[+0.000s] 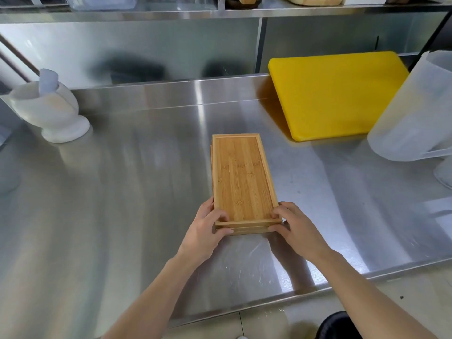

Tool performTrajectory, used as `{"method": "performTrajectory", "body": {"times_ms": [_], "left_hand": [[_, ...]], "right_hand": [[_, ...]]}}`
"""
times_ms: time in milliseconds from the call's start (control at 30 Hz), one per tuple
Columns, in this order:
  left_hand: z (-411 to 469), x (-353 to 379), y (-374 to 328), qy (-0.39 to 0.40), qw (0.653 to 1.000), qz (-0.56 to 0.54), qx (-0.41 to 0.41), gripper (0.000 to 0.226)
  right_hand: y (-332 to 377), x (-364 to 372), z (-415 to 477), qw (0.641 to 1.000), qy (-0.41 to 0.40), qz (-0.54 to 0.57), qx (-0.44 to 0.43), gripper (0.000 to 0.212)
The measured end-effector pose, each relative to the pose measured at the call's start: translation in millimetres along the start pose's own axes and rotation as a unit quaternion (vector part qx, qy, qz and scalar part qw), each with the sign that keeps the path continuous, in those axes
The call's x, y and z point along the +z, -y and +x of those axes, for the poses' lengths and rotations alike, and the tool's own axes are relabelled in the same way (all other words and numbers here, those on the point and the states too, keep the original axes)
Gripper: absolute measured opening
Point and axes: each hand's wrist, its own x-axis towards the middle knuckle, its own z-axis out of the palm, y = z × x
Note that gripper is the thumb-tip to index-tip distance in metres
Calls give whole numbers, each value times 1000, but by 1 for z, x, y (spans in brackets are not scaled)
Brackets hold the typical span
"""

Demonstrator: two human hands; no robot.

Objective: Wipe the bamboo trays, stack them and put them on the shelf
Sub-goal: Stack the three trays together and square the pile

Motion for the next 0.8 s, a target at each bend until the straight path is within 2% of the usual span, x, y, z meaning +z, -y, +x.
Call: {"method": "performTrajectory", "body": {"times_ms": [33,133,233,400,433,500,533,600,633,733,800], "left_hand": [[0,0,-1,-4,1000,-6,-4,13],[-1,1,-2,-15,1000,-12,-4,32],[-2,1,-3,-20,1000,-5,-2,39],[-5,3,-1,-21,1000,-6,-5,23],[-5,2,-1,-16,1000,-25,-11,26],[-4,-1,-7,-2,990,-129,-60,48],[0,-4,-10,2,978,-192,-85,59],[13,-8,-10,9,954,-271,-131,67],[23,-9,-7,13,944,-291,-157,69],[51,-11,1,24,932,-308,-190,97],[66,-12,-1,30,931,-308,-192,96]], "right_hand": [[0,0,0,1000,-1,-2,0,11],[-1,1,0,1000,-2,-7,-1,10],[-2,1,0,1000,-5,-9,-6,12],[-3,1,0,1000,4,4,2,21],[-2,0,0,1000,9,20,7,29],[0,-3,1,995,7,96,33,43],[2,-5,2,987,0,152,55,47],[5,-10,9,964,-10,246,104,49],[6,-11,14,953,-7,274,128,50],[9,-11,37,934,33,321,149,49],[14,-11,52,927,51,341,147,50]]}}
